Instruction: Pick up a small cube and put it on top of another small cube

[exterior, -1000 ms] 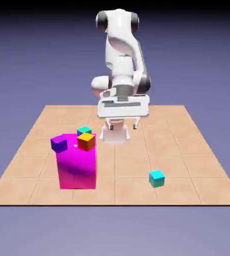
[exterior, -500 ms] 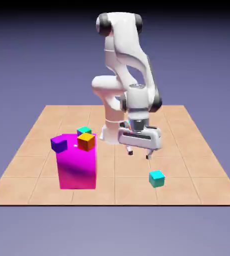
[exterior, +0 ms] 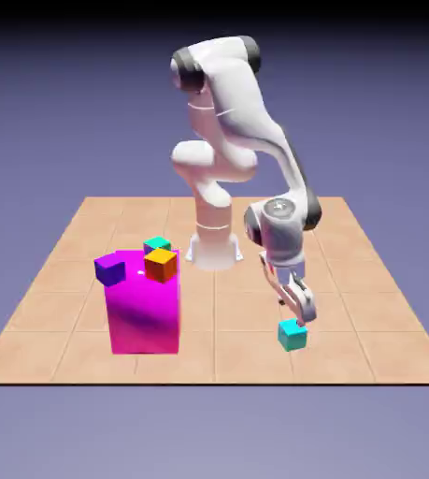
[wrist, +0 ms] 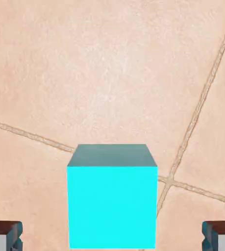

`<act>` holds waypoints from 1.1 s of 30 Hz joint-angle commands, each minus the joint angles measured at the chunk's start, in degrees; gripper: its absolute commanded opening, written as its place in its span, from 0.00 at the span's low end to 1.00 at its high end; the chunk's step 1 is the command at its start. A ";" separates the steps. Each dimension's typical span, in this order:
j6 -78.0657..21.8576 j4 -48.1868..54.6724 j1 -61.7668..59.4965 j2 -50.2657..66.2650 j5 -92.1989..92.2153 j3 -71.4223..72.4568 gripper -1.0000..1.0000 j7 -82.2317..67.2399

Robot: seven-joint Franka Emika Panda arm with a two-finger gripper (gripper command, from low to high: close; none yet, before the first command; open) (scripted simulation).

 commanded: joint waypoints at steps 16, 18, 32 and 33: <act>-12.25 4.24 -10.39 -12.60 9.55 -1.68 0.00 0.69; -17.23 7.12 -14.13 -16.71 12.06 -5.68 0.00 3.63; -38.81 13.88 -36.52 -32.59 15.80 -14.85 0.00 21.84; -36.32 12.68 -36.34 -31.32 15.83 -14.54 0.00 21.83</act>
